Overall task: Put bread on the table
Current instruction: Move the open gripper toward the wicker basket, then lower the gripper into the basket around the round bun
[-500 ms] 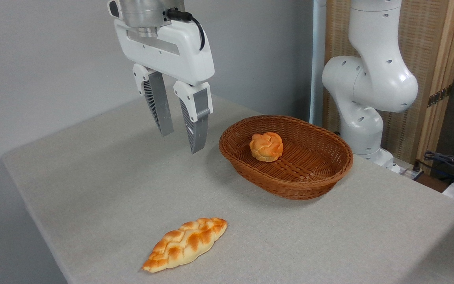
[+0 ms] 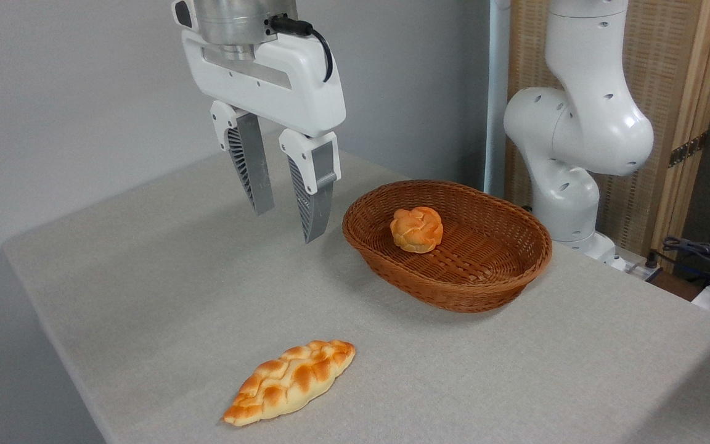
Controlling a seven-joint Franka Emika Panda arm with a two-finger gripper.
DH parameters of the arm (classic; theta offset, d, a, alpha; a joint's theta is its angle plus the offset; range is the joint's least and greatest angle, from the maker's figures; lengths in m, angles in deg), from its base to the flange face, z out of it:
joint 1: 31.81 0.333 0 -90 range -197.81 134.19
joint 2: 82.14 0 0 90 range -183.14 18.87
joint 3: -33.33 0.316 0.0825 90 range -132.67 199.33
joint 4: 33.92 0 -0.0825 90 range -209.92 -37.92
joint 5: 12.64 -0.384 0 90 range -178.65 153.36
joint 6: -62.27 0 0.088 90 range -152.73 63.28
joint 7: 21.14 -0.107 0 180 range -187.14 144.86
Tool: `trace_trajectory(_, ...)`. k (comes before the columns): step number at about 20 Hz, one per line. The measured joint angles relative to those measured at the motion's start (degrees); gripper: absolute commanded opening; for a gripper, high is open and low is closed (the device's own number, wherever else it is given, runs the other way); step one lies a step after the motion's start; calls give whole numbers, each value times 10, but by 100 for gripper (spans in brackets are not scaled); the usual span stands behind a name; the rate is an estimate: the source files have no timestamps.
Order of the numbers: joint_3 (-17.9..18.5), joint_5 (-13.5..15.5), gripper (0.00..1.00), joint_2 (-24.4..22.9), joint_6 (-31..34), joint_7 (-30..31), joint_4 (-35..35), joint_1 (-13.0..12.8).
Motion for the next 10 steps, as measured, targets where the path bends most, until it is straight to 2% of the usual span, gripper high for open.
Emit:
trace_trajectory(3,-6,1,100,-8,1,0,-19,-3)
trace_trajectory(5,-8,3,100,-30,1,-6,-57,-16)
trace_trajectory(10,-12,5,100,-141,-4,-33,-205,-66)
